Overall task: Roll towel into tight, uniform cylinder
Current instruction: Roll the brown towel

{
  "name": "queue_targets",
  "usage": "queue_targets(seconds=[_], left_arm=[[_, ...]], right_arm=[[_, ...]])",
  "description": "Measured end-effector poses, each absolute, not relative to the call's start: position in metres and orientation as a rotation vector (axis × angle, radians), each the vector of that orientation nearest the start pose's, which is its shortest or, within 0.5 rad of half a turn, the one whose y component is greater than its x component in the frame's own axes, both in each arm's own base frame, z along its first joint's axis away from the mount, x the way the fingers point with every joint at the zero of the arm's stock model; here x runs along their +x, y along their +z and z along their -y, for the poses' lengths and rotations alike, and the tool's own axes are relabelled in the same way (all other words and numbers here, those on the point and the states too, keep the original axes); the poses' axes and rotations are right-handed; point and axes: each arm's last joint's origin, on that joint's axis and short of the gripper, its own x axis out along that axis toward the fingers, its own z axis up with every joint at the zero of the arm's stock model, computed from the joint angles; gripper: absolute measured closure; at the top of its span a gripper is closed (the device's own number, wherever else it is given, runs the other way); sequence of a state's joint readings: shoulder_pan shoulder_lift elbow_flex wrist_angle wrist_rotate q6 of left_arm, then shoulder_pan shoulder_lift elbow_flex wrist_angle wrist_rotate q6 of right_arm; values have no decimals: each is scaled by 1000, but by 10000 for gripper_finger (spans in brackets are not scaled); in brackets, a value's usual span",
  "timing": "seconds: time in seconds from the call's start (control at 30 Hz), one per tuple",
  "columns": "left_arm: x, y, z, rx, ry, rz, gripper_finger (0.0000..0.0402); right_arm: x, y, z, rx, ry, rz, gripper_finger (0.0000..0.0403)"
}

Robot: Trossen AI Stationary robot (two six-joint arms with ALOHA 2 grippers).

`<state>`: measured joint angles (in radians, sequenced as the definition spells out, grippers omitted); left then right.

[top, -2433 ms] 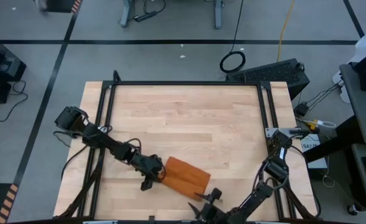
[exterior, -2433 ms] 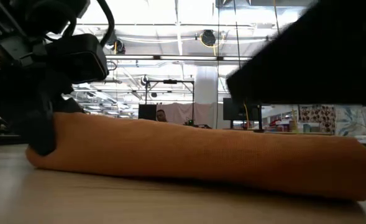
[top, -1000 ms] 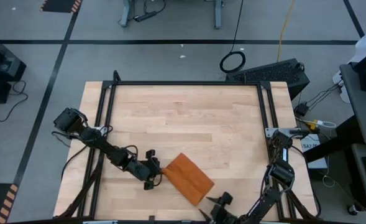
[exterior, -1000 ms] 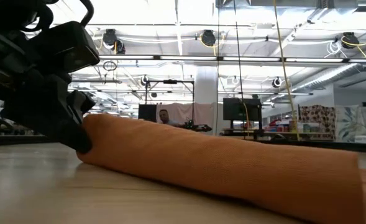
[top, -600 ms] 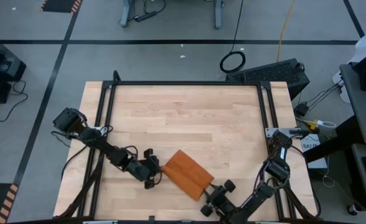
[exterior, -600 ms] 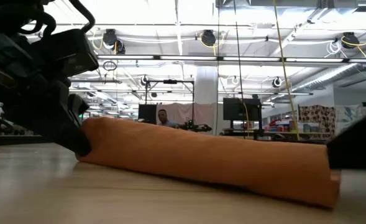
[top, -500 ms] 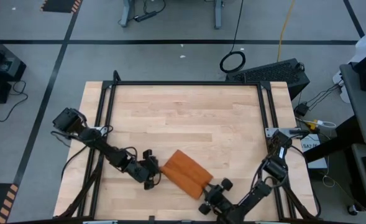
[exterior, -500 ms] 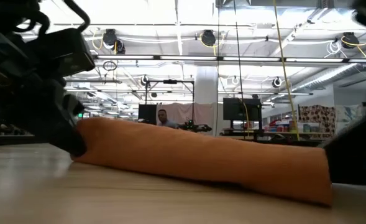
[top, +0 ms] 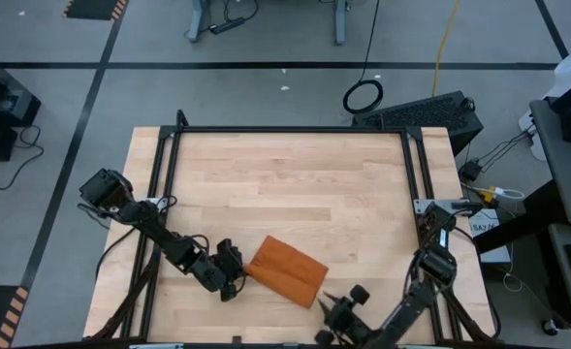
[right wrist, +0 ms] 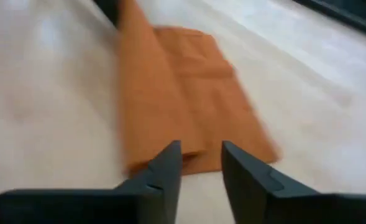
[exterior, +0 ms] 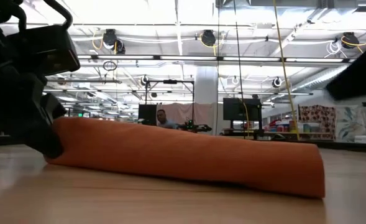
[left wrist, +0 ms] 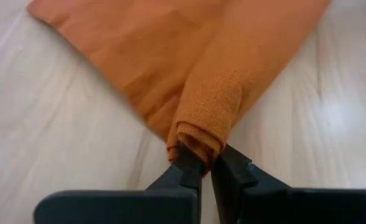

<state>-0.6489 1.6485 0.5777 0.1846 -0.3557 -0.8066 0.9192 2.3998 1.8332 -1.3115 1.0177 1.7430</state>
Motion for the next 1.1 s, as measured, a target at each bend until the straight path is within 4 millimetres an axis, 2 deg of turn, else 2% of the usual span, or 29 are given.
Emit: queue_targets(seconds=[0.07, 0.23, 0.37, 0.47, 0.57, 0.7, 0.8, 0.93, 1.1], left_arm=[[222, 107, 156, -342, 43, -817, 381], [223, 108, 158, -356, 21, -811, 381], [223, 109, 158, -357, 3, -818, 381], [223, 109, 159, -366, -16, -829, 381], [223, 109, 159, -375, -30, -838, 381], [223, 109, 160, -379, -39, -843, 382], [223, 109, 160, -378, -39, -843, 381], [223, 109, 159, -366, -17, -828, 363], [220, 109, 163, -268, -2, -788, 309]], right_arm=[[278, 121, -337, 110, -715, -512, 278], [293, 90, -356, 85, -608, -415, 218], [305, 71, -349, 35, -638, -331, 189], [313, 58, -341, 10, -668, -338, 180], [318, 56, -336, -8, -676, -376, 179], [320, 58, -331, -31, -687, -402, 187], [320, 57, -327, 23, -716, -435, 205], [318, 56, -325, 96, -743, -470, 252], [316, 54, -328, 125, -738, -462, 324]])
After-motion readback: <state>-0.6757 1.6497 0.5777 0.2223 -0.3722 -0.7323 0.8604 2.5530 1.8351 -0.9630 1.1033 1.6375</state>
